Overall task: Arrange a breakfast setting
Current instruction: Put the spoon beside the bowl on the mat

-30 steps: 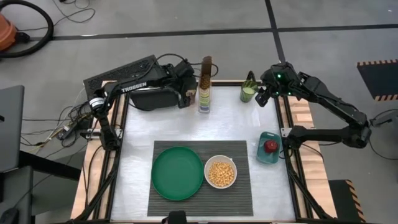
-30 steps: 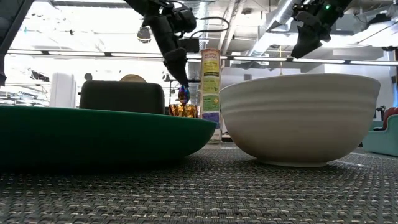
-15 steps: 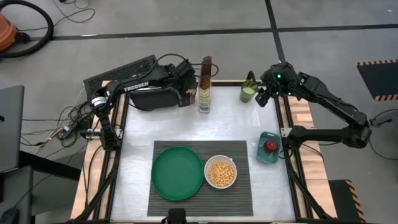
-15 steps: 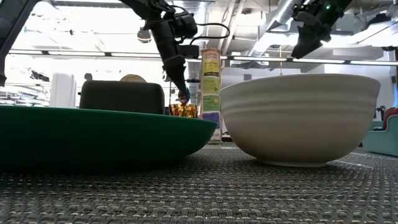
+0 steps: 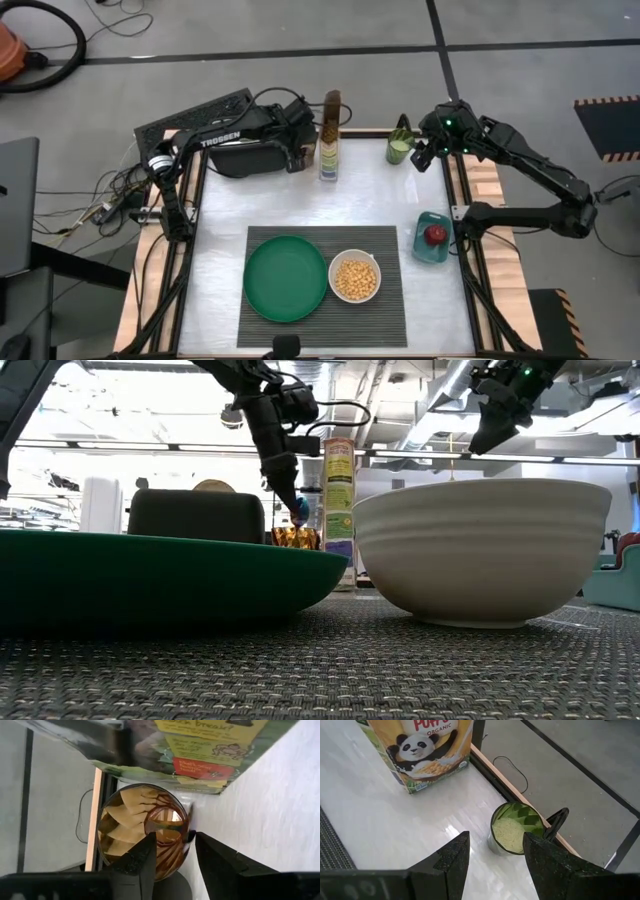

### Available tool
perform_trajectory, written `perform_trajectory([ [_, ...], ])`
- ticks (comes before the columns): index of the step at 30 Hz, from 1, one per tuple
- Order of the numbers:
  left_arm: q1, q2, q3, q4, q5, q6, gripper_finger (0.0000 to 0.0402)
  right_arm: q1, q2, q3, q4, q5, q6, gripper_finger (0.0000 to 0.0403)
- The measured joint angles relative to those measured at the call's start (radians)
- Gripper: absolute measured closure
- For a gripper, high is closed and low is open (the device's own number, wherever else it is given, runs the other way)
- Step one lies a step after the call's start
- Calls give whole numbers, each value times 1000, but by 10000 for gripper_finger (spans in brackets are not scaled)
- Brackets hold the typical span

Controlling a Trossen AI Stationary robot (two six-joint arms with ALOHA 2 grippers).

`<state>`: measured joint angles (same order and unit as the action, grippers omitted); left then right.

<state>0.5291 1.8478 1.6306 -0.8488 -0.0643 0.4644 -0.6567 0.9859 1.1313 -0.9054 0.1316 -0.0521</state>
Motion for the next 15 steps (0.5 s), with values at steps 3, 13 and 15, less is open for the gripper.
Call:
perform_trajectory([
  [3, -5, 3, 0, 2, -4, 6, 293, 0, 0, 0, 0, 1, 0, 192],
  [13, -5, 3, 0, 2, -7, 5, 379, 0, 0, 0, -8, 1, 1, 192],
  [15, -5, 3, 0, 2, 0, 3, 394, 0, 0, 0, -8, 1, 1, 192],
])
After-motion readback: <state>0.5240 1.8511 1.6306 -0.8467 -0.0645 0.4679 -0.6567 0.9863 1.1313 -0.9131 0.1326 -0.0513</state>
